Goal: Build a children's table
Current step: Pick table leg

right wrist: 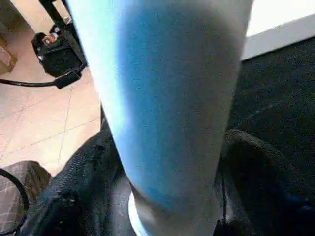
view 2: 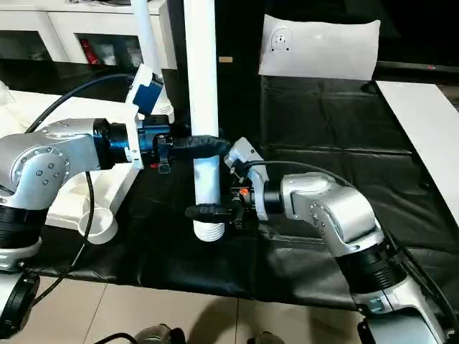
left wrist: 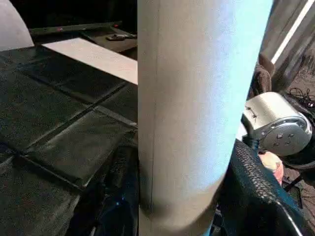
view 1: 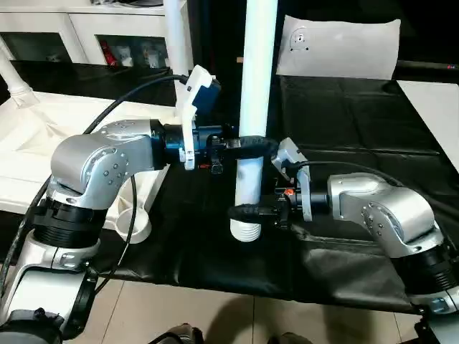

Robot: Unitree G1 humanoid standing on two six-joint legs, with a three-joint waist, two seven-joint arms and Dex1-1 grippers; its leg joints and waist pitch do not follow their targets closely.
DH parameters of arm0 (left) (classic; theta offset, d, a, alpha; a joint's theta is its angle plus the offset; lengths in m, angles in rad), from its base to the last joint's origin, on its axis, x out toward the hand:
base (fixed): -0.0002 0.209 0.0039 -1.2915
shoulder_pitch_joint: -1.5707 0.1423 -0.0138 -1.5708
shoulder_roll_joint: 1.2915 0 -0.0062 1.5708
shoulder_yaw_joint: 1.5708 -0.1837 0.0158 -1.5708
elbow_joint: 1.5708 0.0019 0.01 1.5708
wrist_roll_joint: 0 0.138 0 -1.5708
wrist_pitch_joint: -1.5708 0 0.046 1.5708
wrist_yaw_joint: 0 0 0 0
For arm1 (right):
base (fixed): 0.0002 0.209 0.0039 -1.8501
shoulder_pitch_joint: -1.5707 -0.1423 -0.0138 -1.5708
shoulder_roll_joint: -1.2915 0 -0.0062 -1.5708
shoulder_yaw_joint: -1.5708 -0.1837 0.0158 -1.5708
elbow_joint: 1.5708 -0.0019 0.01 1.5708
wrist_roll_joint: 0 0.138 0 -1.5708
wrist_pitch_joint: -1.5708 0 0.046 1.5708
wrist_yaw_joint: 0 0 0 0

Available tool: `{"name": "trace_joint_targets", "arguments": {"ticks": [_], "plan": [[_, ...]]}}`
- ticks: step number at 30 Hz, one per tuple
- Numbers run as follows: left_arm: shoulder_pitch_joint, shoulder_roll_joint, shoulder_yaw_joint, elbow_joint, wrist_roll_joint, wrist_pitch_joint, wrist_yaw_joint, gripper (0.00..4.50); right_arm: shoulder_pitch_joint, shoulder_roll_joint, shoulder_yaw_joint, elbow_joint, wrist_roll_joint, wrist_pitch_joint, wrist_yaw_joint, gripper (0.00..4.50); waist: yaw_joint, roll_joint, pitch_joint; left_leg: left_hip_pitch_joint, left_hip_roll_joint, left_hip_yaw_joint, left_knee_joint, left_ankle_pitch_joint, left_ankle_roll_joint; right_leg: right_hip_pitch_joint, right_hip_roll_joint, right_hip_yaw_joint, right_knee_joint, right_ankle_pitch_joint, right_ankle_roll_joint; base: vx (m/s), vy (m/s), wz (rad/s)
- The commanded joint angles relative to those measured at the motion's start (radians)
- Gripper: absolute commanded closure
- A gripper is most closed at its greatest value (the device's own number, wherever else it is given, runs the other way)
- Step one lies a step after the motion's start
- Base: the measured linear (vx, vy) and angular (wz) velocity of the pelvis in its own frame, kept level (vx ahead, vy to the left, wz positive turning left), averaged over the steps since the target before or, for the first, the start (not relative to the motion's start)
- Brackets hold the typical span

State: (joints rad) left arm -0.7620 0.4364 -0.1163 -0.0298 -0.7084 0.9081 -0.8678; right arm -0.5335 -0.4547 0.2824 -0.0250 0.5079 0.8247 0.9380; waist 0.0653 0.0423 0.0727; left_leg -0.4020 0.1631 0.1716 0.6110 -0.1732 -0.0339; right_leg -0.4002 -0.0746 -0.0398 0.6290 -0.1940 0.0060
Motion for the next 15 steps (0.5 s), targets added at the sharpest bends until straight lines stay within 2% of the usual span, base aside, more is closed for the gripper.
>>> {"name": "trace_joint_targets", "arguments": {"ticks": [1,5,6,9,15], "plan": [[-0.030,0.001,0.001,-0.016,0.008,-0.010,-0.007,2.71,0.005,0.001,0.004,0.004,-0.001,0.007,0.009,1.36,0.006,-0.003,-0.077,0.025,0.048,-0.017,-0.067,-0.164,-0.009,0.051,-0.060,0.037,-0.069,-0.140,-0.260,0.000,0.000,0.00],[-0.031,-0.002,0.003,-0.015,0.009,-0.008,-0.009,2.71,0.011,0.003,0.008,0.009,-0.004,0.006,0.011,1.57,0.006,-0.001,-0.077,0.026,0.048,-0.017,-0.067,-0.170,-0.011,0.051,-0.060,0.037,-0.070,-0.148,-0.260,0.000,0.000,0.00],[-0.032,-0.003,0.004,-0.014,0.009,-0.007,-0.010,2.71,0.012,0.004,0.009,0.010,-0.005,0.005,0.011,1.84,0.006,0.000,-0.076,0.026,0.049,-0.017,-0.068,-0.174,-0.013,0.051,-0.060,0.037,-0.070,-0.154,-0.258,0.000,0.000,0.00],[-0.031,-0.004,0.005,-0.015,0.008,-0.006,-0.011,2.71,0.015,0.005,0.009,0.010,-0.004,0.005,0.014,1.94,0.006,-0.001,-0.076,0.026,0.049,-0.017,-0.068,-0.174,-0.012,0.051,-0.060,0.037,-0.070,-0.150,-0.258,0.000,0.000,0.00],[-0.033,-0.013,0.013,-0.013,0.003,0.003,-0.010,2.71,0.020,0.012,0.003,0.009,-0.002,-0.002,0.021,2.45,0.005,-0.001,-0.076,0.026,0.048,-0.017,-0.068,-0.173,-0.010,0.051,-0.060,0.037,-0.070,-0.146,-0.261,0.000,0.000,0.00]]}}
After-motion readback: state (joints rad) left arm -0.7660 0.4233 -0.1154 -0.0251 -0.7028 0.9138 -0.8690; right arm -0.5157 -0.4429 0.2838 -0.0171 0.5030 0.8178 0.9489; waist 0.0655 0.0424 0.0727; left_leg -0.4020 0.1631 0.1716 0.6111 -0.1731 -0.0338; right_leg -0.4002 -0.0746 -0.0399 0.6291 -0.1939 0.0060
